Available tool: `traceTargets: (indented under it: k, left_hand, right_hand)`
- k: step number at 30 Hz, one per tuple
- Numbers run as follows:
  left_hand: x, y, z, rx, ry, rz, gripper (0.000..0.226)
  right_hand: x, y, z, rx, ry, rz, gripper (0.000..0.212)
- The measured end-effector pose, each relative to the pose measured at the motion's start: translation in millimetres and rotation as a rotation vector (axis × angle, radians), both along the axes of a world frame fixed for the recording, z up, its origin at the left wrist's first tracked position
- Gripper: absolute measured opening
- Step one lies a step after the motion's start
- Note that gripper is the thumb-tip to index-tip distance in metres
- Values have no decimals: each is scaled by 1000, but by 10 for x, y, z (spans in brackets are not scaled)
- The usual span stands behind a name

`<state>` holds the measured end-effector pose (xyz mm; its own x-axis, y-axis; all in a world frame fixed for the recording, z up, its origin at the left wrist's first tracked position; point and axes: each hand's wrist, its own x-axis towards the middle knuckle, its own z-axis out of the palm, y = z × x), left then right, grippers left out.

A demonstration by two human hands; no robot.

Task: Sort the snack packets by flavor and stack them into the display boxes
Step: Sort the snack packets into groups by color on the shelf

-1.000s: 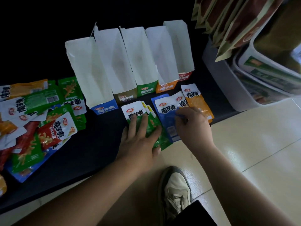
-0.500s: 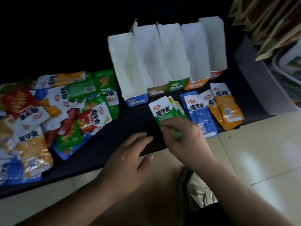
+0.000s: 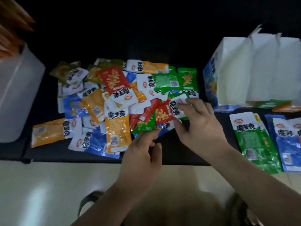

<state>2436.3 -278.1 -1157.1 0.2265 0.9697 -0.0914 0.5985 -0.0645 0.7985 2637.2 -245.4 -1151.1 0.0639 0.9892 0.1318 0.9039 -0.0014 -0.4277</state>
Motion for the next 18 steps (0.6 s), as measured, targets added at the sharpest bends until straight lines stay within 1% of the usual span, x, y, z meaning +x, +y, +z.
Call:
traceTargets:
  k: [2,4,6,7,8,9,11,13,14,15,16,18]
  left_hand:
    - [-83,32,69,45,-27,-27,35]
    - [-249,58,119,138,-10,-5,29]
    - [-489,116,111,268,134,77,29]
    - [-633,157,87,309,246,131,35]
    - [-784,205,60,312,358,187,45]
    - [-938,257,51,268,444,255,58]
    - [-1195,361,50,82,520,403,85]
    - [-1332,449,34,-162,493,463,105]
    - [-1344,473,20,-254,473,450,111]
    - [-1309,481,-8,-307,461,408,112]
    - [-1251,475,-43,-316,449,357,109]
    - [-1114,487,-111,-262,430,266,97]
  right_hand:
    - [-59,153,61,-40,-78,-18,54]
    - [-180,247,102,-108,-98,19,66]
    - [-377,303,148,-177,-26,129,75]
    - [-495,331,167,-207,-16,204,79]
    - [-621,369,189,-257,-22,276,83]
    - [-745,424,215,-328,-31,330,87]
    - [-958,575,283,-453,-22,363,94]
    - [-1068,732,293,-524,-9,349,98]
    - [-1098,792,284,-551,-52,355,100]
    - [-1109,825,271,-568,-106,360,101]
    - [-1115,848,253,-570,-140,362,102]
    - [-1120,873,227,-539,-120,350,101]
